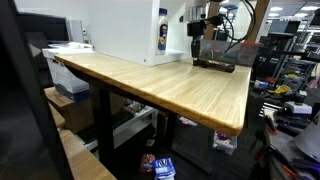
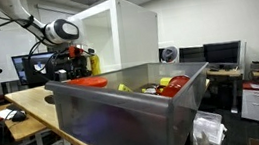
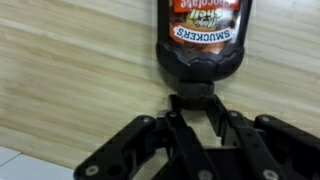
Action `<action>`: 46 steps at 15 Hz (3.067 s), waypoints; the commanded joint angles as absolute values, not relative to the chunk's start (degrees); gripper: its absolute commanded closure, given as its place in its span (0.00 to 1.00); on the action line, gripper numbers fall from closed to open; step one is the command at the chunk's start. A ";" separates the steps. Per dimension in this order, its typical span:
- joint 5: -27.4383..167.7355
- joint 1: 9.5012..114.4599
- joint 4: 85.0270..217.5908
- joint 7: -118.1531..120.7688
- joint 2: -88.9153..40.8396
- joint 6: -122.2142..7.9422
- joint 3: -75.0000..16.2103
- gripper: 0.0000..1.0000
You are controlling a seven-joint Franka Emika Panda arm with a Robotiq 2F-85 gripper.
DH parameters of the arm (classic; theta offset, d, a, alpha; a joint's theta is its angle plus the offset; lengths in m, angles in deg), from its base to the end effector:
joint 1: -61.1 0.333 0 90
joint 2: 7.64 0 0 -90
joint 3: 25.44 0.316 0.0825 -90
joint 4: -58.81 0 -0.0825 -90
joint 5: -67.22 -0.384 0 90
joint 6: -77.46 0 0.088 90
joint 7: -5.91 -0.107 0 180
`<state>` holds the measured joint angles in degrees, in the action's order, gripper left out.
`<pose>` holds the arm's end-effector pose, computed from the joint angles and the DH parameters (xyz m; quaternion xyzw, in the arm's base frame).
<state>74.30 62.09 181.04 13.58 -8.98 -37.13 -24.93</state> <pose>0.5259 0.0063 0.3843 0.9895 0.1095 -0.0809 0.0496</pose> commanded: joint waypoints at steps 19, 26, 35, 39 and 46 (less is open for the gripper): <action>74.54 62.90 190.33 14.07 5.65 -66.84 -24.06 0.92; 73.38 63.12 194.31 13.76 8.43 -77.32 -24.41 0.92; 70.22 63.85 200.19 12.65 10.91 -90.87 -25.54 0.92; 68.66 64.07 203.56 12.24 11.83 -96.42 -26.11 0.92; 67.44 65.23 209.13 12.16 13.54 -105.48 -27.96 0.92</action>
<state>69.04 63.82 205.52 12.58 10.75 -101.59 -26.73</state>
